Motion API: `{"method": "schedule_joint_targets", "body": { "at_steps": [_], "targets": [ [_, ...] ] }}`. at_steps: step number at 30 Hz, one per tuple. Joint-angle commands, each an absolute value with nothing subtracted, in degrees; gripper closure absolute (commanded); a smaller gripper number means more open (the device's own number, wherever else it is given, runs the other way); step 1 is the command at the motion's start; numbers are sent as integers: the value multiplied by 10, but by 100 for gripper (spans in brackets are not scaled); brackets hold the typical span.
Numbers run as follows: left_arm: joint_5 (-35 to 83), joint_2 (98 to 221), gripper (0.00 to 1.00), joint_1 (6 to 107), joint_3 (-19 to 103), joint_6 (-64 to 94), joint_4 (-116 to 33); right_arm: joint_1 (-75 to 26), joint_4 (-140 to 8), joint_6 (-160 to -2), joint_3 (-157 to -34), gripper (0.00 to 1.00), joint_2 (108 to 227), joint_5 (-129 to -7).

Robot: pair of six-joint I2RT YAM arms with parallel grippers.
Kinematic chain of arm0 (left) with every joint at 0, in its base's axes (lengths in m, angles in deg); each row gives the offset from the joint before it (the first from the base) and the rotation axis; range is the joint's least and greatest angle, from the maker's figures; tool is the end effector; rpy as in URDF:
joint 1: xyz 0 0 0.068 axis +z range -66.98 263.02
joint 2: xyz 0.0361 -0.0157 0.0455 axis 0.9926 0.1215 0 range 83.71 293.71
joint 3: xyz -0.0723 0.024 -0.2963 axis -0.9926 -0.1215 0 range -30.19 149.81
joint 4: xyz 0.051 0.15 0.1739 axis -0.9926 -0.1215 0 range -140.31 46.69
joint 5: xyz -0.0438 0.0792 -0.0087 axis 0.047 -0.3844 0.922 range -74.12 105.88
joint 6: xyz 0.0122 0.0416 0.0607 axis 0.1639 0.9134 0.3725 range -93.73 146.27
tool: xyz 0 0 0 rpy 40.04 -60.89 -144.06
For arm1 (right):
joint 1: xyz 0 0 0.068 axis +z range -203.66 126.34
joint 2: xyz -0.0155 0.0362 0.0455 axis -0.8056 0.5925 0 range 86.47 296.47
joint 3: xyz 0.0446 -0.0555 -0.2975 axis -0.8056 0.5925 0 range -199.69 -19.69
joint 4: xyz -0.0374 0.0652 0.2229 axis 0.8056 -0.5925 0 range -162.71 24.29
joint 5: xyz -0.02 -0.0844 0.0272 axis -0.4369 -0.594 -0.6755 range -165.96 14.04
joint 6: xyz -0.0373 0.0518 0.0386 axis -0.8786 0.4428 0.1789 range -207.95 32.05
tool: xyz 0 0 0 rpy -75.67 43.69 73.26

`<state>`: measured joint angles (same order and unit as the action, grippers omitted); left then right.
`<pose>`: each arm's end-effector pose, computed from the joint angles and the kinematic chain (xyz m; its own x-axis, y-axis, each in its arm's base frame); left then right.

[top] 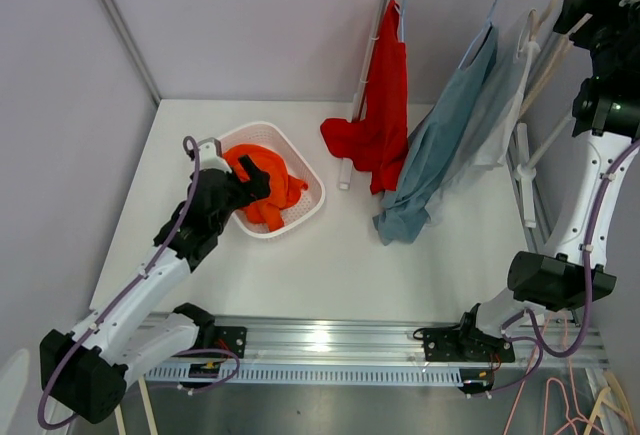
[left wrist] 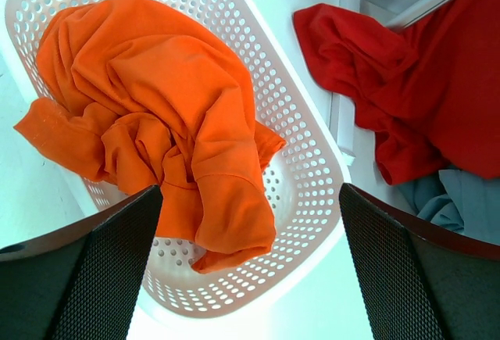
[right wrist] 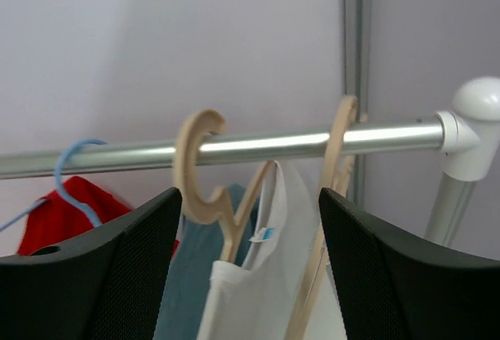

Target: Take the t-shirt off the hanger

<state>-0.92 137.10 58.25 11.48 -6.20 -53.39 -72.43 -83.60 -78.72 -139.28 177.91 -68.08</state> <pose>0.1810 -0.0635 0.3177 -0.3689 -0.3957 -0.8410 -0.0482 0.9118 -0.4079 0.3096 -0.0962 0.5908 0.1972 0.1009 -0.9752 0.1614 0.9778 0.1338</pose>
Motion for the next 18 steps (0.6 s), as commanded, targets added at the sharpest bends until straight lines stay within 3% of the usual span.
{"method": "schedule_joint_targets", "body": {
  "at_steps": [1,18],
  "targets": [
    [-27,1355,1,572,118,-50,-537,-709,-880,-779,-1437,24,1788,-660],
    [-35,1371,0,566,117,-39,-531,-632,-886,-803,-1484,31,1864,-736]
  ]
}}
